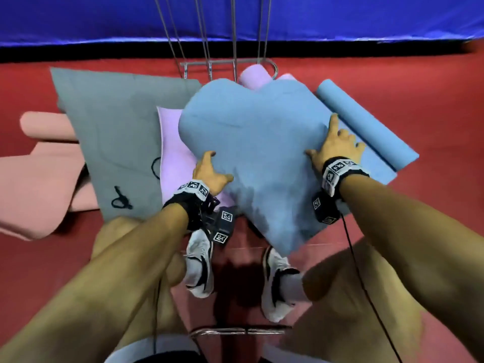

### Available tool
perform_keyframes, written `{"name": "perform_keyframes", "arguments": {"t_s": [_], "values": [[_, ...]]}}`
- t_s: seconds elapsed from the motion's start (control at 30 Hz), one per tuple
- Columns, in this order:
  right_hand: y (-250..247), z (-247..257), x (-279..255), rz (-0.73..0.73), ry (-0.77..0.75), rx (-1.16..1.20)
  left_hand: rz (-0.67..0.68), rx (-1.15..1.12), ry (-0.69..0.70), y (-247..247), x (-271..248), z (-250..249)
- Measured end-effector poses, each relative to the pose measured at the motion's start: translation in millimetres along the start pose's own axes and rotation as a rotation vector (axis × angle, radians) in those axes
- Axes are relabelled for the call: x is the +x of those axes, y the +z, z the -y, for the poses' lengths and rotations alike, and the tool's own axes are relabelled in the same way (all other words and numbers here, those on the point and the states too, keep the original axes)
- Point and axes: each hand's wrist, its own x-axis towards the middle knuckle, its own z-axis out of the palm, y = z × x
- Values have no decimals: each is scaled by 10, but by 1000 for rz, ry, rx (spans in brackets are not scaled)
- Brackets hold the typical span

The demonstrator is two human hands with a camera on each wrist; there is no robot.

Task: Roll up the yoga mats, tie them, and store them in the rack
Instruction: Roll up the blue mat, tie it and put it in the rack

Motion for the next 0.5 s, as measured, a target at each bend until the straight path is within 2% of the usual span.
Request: {"name": "perform_keyframes", "arguments": {"t_s": [0.03, 0.1, 0.2, 0.27, 0.33, 0.4, 0.5], "values": [[131, 60, 44, -25, -37, -74, 29, -38, -53, 116, 127, 54], [500, 224, 71, 29, -154, -180, 123, -43, -141, 420, 414, 146], [1066, 500, 13, 328, -294, -207, 239, -48, -244, 895, 782, 304], [1459, 576, 27, 513, -276, -183, 262, -73, -308, 1172, 970, 426], [1771, 583, 100, 618, -212, -138, 253, -119, -414, 1337, 1101, 615], [2020, 515, 313, 626, -128, -88, 190, -175, -559, 1503, 1294, 893], [2182, 314, 678, 460, -41, -48, 95, -247, -666, 1580, 1392, 1103]]}}
